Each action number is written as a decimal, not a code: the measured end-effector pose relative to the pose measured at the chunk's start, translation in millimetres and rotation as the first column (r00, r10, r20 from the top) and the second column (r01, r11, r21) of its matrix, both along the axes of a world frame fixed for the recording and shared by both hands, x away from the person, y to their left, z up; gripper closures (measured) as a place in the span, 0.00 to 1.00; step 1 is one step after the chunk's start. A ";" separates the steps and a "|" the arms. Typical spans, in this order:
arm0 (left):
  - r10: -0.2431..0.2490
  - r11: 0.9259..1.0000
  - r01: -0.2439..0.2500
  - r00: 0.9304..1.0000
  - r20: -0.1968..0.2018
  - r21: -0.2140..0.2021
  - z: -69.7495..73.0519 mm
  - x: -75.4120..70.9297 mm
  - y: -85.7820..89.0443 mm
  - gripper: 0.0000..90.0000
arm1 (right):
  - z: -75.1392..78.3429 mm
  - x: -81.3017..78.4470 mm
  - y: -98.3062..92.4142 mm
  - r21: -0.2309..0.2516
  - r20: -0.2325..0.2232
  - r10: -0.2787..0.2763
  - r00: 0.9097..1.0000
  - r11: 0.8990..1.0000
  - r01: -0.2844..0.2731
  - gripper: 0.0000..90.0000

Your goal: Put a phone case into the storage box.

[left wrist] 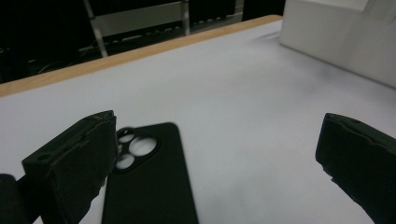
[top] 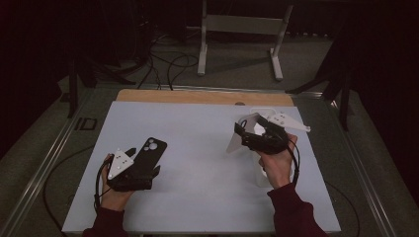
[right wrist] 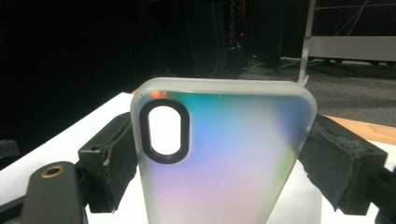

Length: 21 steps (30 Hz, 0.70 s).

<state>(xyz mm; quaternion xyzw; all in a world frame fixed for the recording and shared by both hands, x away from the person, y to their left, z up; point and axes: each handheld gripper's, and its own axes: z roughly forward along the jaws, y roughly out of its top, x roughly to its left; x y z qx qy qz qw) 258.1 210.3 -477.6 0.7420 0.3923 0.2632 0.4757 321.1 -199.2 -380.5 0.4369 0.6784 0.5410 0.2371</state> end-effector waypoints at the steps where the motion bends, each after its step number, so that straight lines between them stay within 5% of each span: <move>1: 0.004 1.000 -0.004 1.000 -0.002 -0.001 -0.8 -0.4 0.7 0.00 | 0.1 0.7 -0.6 -0.002 -0.001 -0.005 1.000 1.000 0.005 0.19; 21: 0.055 0.998 -0.055 0.998 -0.006 -0.024 -6.2 -4.4 11.9 0.00 | 11.1 17.4 -10.7 -0.005 0.026 -0.067 0.997 0.998 0.067 0.19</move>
